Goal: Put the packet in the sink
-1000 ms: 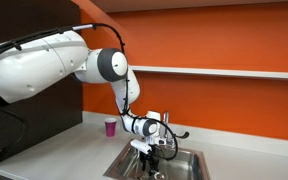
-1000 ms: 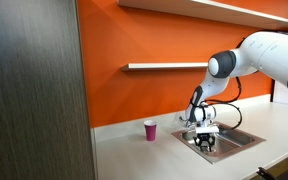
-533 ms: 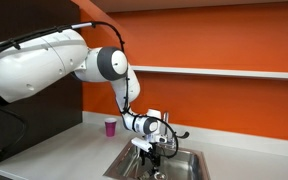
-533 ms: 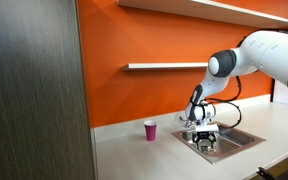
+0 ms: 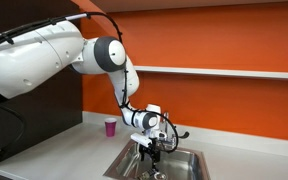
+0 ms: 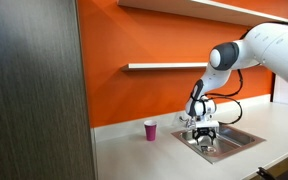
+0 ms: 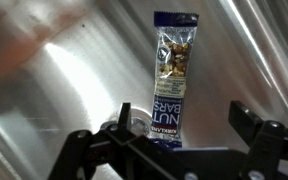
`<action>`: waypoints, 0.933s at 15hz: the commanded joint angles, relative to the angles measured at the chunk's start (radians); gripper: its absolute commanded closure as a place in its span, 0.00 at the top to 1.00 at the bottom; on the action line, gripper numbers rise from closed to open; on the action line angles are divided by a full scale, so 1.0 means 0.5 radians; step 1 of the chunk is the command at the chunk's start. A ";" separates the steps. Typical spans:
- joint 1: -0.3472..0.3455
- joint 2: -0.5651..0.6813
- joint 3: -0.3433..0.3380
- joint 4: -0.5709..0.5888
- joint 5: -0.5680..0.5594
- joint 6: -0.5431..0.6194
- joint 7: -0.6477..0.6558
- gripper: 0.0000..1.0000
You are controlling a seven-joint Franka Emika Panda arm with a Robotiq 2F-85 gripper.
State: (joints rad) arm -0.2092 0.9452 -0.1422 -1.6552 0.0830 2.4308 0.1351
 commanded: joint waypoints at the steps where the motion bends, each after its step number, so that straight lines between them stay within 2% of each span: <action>1: -0.008 -0.218 0.032 -0.238 -0.034 0.015 -0.187 1.00; 7: 0.054 -0.455 0.030 -0.559 -0.208 0.093 -0.459 1.00; 14: 0.160 -0.785 0.025 -0.987 -0.292 0.222 -0.417 1.00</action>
State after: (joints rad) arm -0.1449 0.6704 -0.1338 -2.0112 -0.0389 2.5024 -0.0717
